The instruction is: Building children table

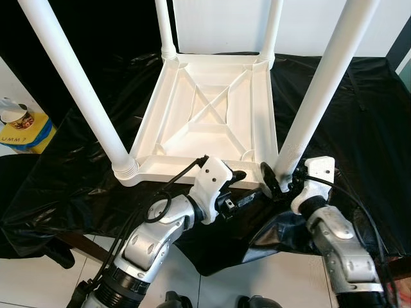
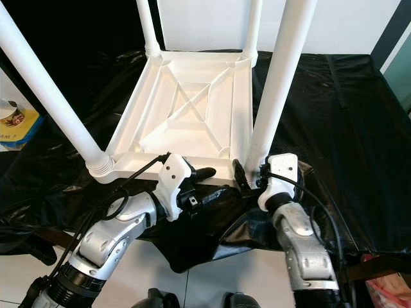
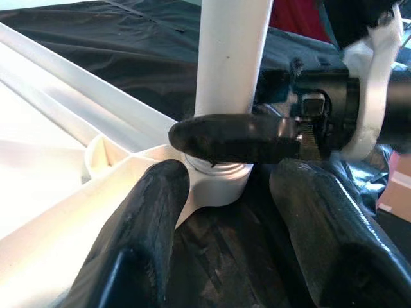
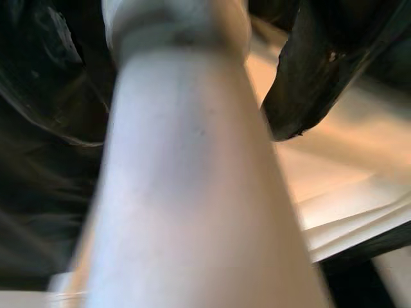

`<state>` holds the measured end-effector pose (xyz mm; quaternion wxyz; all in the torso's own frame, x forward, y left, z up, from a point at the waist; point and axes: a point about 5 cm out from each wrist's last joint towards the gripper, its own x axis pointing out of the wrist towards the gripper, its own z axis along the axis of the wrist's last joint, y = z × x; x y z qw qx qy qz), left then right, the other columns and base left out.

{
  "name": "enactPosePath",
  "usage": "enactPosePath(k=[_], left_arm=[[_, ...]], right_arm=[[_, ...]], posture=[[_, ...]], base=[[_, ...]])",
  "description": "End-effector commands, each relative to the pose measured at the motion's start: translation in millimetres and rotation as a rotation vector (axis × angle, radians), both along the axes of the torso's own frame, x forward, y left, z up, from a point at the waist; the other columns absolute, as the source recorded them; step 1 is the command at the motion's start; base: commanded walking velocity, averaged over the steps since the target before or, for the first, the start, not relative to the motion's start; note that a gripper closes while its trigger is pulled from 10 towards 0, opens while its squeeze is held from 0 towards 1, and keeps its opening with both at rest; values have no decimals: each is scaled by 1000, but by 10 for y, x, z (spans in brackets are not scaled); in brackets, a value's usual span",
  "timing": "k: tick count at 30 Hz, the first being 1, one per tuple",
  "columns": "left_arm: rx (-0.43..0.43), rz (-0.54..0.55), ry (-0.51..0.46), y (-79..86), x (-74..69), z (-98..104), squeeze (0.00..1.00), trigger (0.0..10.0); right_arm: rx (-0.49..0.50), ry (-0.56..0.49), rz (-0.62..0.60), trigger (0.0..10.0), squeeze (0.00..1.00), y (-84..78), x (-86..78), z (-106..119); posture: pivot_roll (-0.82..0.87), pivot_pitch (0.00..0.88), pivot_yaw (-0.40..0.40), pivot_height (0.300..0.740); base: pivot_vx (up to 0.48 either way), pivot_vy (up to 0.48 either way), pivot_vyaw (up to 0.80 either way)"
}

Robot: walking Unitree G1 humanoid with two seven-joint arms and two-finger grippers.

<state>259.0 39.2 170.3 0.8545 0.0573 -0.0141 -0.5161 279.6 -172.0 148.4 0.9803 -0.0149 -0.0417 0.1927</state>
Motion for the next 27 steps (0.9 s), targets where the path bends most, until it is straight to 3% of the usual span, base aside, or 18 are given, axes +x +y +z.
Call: enactPosePath(k=[1,10,11,13,14,23,24,27], left_arm=[[26,-10,14,-2,1,-67,0,10000],[30,-19,11,-15,1,-53,0,10000],[27,-15,10,-13,-2,-47,0,10000],[25,-12,10,-12,-4,-43,0,10000],[24,-9,9,-11,-8,-43,0,10000],[21,-1,11,-9,-16,-49,0,10000],[21,0,11,-10,-13,-51,0,10000],[21,1,11,-14,-9,-52,0,10000]], right_arm=[[-2,-4,93,10000,0,3,48,25],[-99,0,212,10000,0,22,209,22],[-101,7,218,980,0,21,218,5],[-102,12,223,980,0,20,224,-8],[-105,19,225,0,0,18,227,-23],[-102,36,206,0,0,-51,240,-71],[-95,36,187,10000,0,-61,244,-73],[-82,34,161,10000,0,-71,248,-74]], posture=[[-139,114,10,740],[-118,113,1,740],[-113,114,-3,740],[-112,114,-4,740],[-109,116,-6,740],[-112,123,-8,740],[-114,123,-8,740],[-115,124,-8,740]], base=[[0,0,0],[0,0,0],[0,0,0],[0,0,0],[0,0,0],[0,0,0],[0,0,0],[0,0,0]])
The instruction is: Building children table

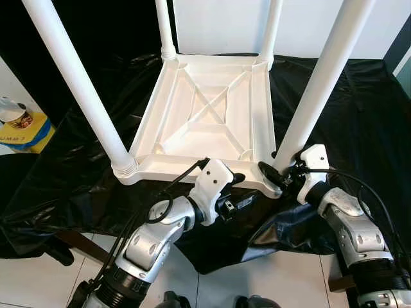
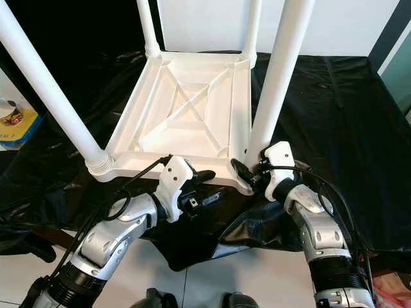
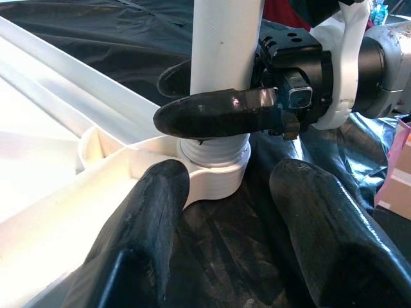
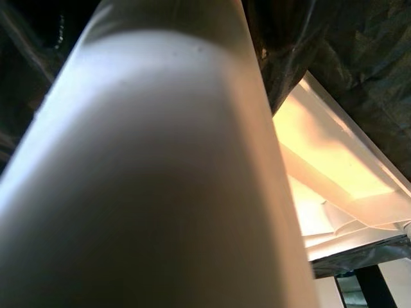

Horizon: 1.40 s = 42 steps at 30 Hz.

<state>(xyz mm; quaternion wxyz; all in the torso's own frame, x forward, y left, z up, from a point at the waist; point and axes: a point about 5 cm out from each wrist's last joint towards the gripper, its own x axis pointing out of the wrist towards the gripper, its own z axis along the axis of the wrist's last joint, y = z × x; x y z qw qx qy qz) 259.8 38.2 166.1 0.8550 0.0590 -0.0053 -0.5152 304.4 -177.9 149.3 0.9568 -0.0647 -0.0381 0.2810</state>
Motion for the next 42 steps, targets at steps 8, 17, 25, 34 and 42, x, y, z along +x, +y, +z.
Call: enactPosePath(k=[8,17,25,34,42], left_arm=[[8,10,-14,-4,-9,-14,0,10000],[13,33,-23,2,5,-26,0,10000],[22,70,-36,21,33,-24,0,10000],[20,61,-24,22,22,-30,0,10000],[20,76,-16,37,41,-31,0,10000]], right_arm=[[65,55,-138,10000,0,21,-24,-97],[133,101,-409,10000,0,120,-126,-174],[204,150,-675,10000,0,269,-267,-283],[253,153,-705,10000,0,331,-257,-236],[252,112,-661,10000,1000,411,-261,-147]], posture=[[-123,125,-6,740],[-127,126,-4,740],[-114,122,-10,740],[-117,123,-2,740],[-119,128,-2,740]], base=[[0,0,0],[0,0,0],[0,0,0],[0,0,0],[0,0,0]])
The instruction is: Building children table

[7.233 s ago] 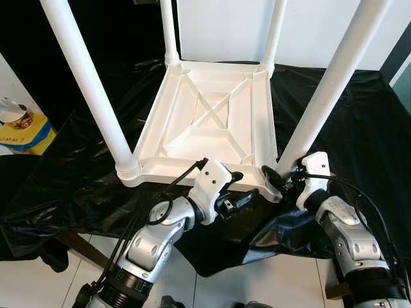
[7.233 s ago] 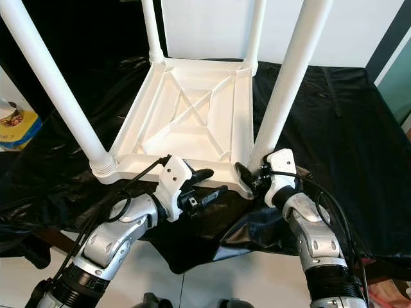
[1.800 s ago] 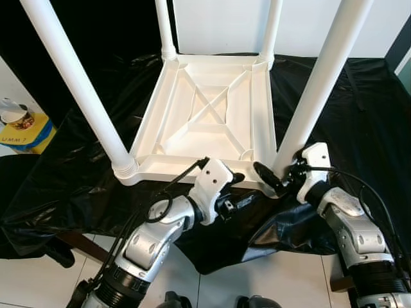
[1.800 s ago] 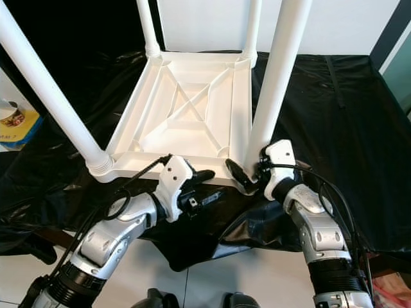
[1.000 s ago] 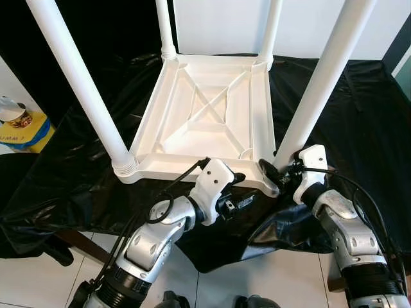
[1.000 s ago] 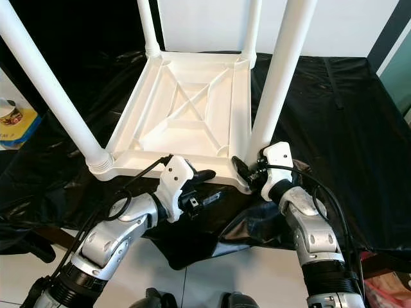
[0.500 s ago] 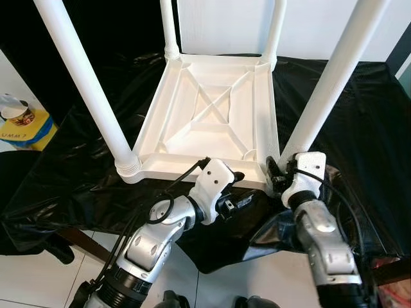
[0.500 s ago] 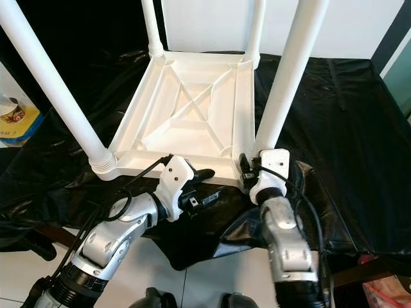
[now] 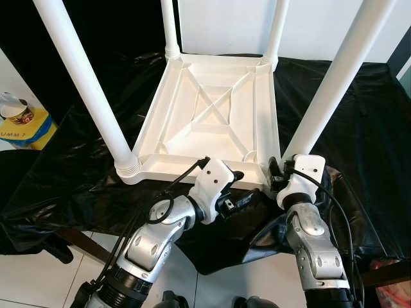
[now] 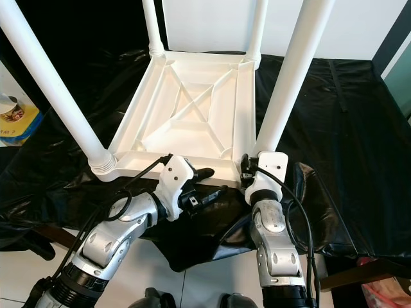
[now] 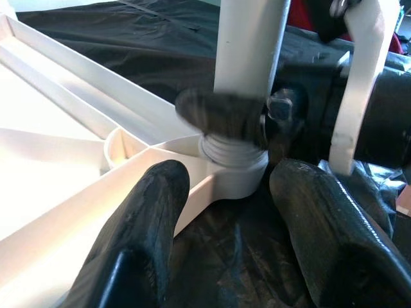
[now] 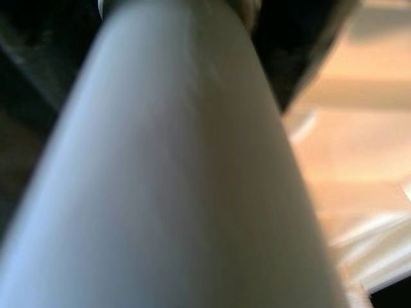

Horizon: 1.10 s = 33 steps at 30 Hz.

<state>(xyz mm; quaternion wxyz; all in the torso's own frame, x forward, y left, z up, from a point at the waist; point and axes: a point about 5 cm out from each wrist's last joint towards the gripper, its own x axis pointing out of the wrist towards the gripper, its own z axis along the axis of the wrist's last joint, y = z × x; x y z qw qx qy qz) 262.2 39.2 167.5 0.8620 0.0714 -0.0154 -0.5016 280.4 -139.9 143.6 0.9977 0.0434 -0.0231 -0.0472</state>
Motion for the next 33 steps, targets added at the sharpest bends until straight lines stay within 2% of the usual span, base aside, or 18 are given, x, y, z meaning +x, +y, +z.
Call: enactPosePath(k=[1,8,13,15,16,17,21,24,26,30,33], left_arm=[[9,47,16,26,15,-45,0,10000],[10,49,11,17,20,-45,0,10000],[11,49,9,17,21,-44,0,10000],[12,47,5,22,28,-43,0,10000],[12,47,5,22,28,-43,0,10000],[12,45,3,22,31,-41,0,10000],[13,38,-6,19,50,-27,0,10000],[15,39,-10,22,59,-23,0,10000],[15,40,-12,23,62,-22,0,10000],[7,44,-14,9,75,-6,0,10000],[8,43,-14,6,71,-10,0,10000]], right_arm=[[34,44,5,10000,1000,33,-18,-75],[2,-26,89,10000,1000,-69,-23,46],[-8,-36,132,10000,1000,-149,-37,52],[-45,-41,230,10000,1000,-276,-55,51],[-45,-41,230,10000,1000,-276,-55,51],[-59,-39,276,10000,0,-298,-59,50],[-98,-35,485,10000,0,-297,-52,58],[-130,-42,554,10000,0,-299,-33,74],[-134,-43,565,10000,0,-304,-23,79],[-188,-52,577,10000,0,-369,139,112],[-189,-47,588,10000,0,-362,176,98]], posture=[[-119,128,-4,740],[-118,122,-8,740],[-120,118,-10,740],[-124,112,-10,740],[-124,112,-10,740],[-124,112,-10,740],[-129,106,-6,740],[-131,102,-6,740],[-131,102,-6,740],[-127,100,-9,740],[-126,100,-10,740]], base=[[0,0,0],[0,0,0],[0,0,0],[0,0,0],[0,0,0],[0,0,0],[0,0,0],[0,0,0],[0,0,0],[0,0,0],[0,0,0]])
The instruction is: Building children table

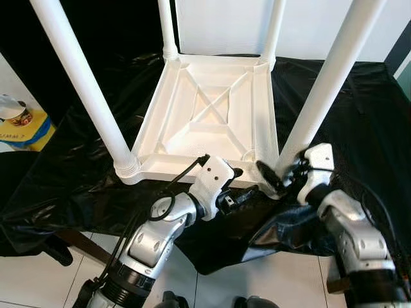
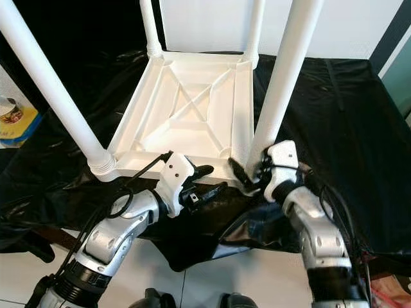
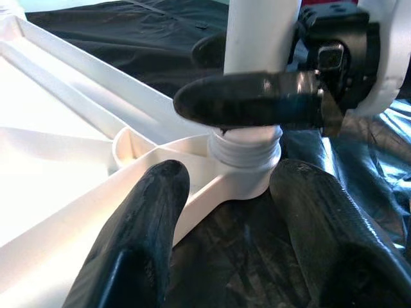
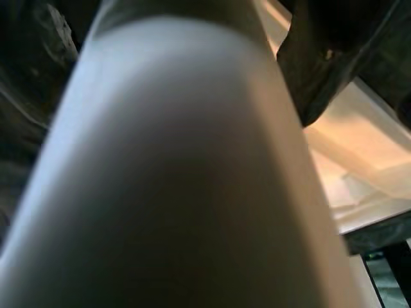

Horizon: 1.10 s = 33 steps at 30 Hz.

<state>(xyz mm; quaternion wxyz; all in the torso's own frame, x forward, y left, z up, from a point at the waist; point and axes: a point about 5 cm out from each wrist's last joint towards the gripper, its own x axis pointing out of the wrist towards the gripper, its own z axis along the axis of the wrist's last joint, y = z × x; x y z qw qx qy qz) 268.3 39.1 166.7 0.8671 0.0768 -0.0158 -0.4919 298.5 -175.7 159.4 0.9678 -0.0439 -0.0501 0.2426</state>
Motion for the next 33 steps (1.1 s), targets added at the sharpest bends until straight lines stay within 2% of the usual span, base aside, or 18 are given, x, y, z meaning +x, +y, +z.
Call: enactPosePath(k=[1,8,9,10,11,20,21,22,26,30,32,33], left_arm=[[-1,21,-6,7,10,-4,0,10000],[-4,19,-2,6,3,-5,0,10000],[-3,18,-1,7,-1,-8,0,10000],[-3,18,-1,7,-1,-8,0,10000],[-2,17,0,9,-6,-11,0,10000],[0,18,4,17,-21,-23,0,10000],[-1,18,5,18,-23,-26,0,10000],[0,18,6,19,-26,-30,0,10000],[-1,17,8,15,-28,-35,0,10000],[-1,16,9,13,-27,-36,0,10000],[-3,13,12,5,-29,-44,0,10000],[-3,13,12,5,-29,-44,0,10000]], right_arm=[[-12,25,11,10000,0,4,20,-66],[-24,28,36,10000,0,43,94,-98],[-30,30,41,9490,0,53,103,-111],[-30,30,41,9490,0,53,103,-111],[-34,33,45,0,0,60,105,-124],[-45,60,9,0,0,36,75,-233],[-41,67,-13,7804,0,35,71,-244],[-39,75,-41,10000,0,35,68,-257],[-17,94,-127,10000,0,53,53,-288],[-3,98,-155,10000,0,62,48,-291],[44,101,-264,10000,0,97,32,-285],[44,101,-264,10000,0,97,32,-285]], posture=[[-123,101,-10,740],[-121,103,-11,740],[-119,104,-11,740],[-119,104,-11,740],[-116,105,-12,740],[-110,112,-16,740],[-113,114,-16,740],[-113,114,-16,740],[-118,116,-16,740],[-120,117,-16,740],[-128,118,-17,740],[-128,118,-17,740]], base=[[0,0,0],[0,0,0],[0,0,0],[0,0,0],[0,0,0],[0,0,0],[0,0,0],[0,0,0],[0,0,0],[0,0,0],[0,0,0],[0,0,0]])
